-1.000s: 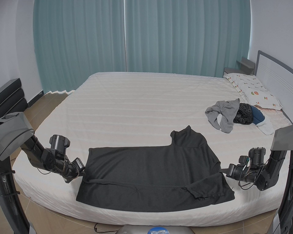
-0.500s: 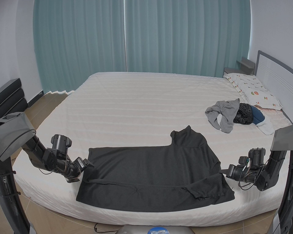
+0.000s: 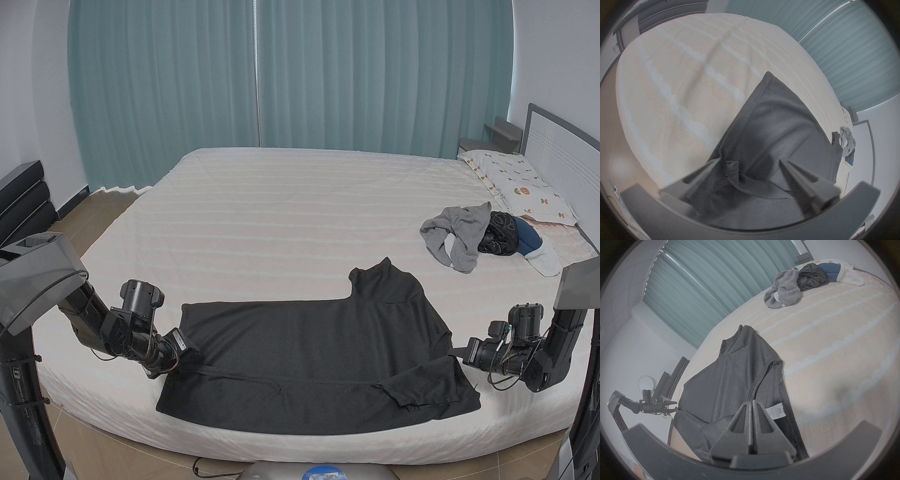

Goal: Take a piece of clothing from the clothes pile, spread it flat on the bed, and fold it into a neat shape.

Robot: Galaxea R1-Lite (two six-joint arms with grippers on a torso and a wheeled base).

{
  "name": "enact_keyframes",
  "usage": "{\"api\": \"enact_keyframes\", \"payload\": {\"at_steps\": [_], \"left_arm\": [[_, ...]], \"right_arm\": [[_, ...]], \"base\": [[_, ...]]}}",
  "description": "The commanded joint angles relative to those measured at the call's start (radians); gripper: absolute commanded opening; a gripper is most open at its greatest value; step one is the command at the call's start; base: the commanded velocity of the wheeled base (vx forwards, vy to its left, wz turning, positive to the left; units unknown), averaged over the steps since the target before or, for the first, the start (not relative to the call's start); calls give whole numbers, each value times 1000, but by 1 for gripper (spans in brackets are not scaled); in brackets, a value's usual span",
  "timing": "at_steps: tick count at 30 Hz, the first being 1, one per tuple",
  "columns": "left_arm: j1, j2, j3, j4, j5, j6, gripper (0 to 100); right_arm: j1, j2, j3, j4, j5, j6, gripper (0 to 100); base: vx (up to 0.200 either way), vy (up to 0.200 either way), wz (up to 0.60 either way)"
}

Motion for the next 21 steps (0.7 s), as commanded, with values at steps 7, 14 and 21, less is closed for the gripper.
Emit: {"api": "enact_keyframes", "payload": {"at_steps": [7, 14, 21], "left_arm": [[13, -19, 27, 11, 41, -1, 0], [19, -111, 81, 11, 41, -1, 0], [19, -189, 134, 12, 41, 0, 0]], "right_arm": [[-2, 0, 0, 0, 2, 1, 0], [0, -35, 24, -11, 2, 4, 0], [20, -110, 31, -25, 0, 7, 0]], "base": [[0, 0, 0], [0, 0, 0], [0, 0, 0]]}}
